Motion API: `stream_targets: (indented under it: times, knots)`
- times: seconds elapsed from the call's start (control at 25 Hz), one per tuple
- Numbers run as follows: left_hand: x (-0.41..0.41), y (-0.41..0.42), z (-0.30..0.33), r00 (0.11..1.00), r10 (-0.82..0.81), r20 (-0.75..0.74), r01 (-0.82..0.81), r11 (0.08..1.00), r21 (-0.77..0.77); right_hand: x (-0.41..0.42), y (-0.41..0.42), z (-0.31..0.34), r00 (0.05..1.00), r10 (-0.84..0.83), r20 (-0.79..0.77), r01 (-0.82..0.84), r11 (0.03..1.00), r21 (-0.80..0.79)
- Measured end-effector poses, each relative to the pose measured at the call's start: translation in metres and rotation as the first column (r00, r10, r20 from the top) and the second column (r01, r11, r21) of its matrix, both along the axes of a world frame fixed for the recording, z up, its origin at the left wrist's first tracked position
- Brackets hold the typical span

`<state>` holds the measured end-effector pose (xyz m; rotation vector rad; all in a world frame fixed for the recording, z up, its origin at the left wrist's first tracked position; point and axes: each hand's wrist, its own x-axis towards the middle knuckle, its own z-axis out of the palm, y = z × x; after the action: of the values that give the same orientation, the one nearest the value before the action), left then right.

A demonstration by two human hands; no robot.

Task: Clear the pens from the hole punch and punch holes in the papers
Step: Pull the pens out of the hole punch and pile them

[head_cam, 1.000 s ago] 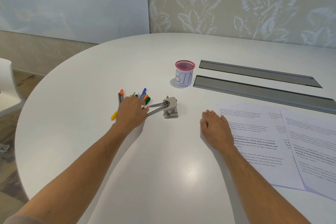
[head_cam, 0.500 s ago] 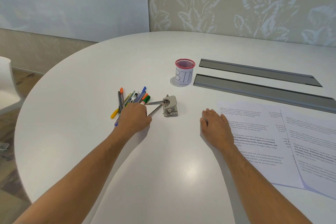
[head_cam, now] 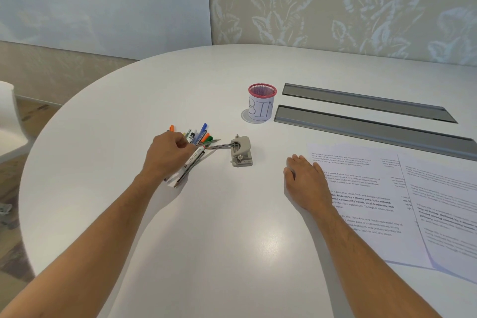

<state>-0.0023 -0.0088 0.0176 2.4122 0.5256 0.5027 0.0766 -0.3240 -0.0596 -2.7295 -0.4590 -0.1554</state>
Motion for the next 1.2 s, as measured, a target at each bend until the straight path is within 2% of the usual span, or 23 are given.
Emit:
stream_targets:
  times: [0.08, 0.2, 0.4, 0.52, 0.68, 0.84, 1.0, 1.2]
  knots:
    - [0.003, 0.003, -0.003, 0.997, 0.054, 0.054, -0.054, 0.999, 0.001, 0.000, 0.000, 0.000, 1.000, 0.001, 0.001, -0.001, 1.000, -0.002]
    - [0.009, 0.005, -0.014, 0.988, 0.138, 0.063, -0.144, 0.984, 0.107, -0.001, 0.000, 0.001, 1.000, -0.003, -0.001, 0.003, 1.000, 0.004]
    - [0.015, 0.004, -0.028, 0.976, 0.197, -0.087, -0.164, 0.942, 0.292, -0.001, 0.001, 0.002, 1.000, 0.002, 0.002, -0.002, 1.000, 0.007]
    - [0.018, 0.000, -0.032, 0.972, 0.216, -0.092, -0.171, 0.919, 0.354, -0.001, 0.000, 0.002, 1.000, 0.000, -0.004, 0.000, 1.000, 0.009]
    - [0.026, -0.009, -0.030, 0.986, 0.159, -0.057, -0.127, 0.921, 0.369, -0.001, 0.001, 0.002, 1.000, 0.002, 0.005, -0.002, 1.000, 0.010]
    - [0.034, -0.028, -0.032, 0.999, 0.040, -0.025, -0.023, 0.872, 0.490, -0.003, 0.000, 0.004, 1.000, -0.001, -0.002, 0.001, 1.000, 0.020]
    - [0.044, -0.040, -0.038, 0.992, -0.041, -0.117, 0.101, 0.819, 0.565, -0.003, 0.000, 0.004, 1.000, 0.001, -0.009, -0.001, 1.000, 0.021]
    - [0.053, -0.049, -0.035, 0.967, -0.024, -0.254, 0.186, 0.747, 0.638, -0.002, 0.000, 0.003, 1.000, -0.001, -0.010, 0.001, 1.000, 0.024]
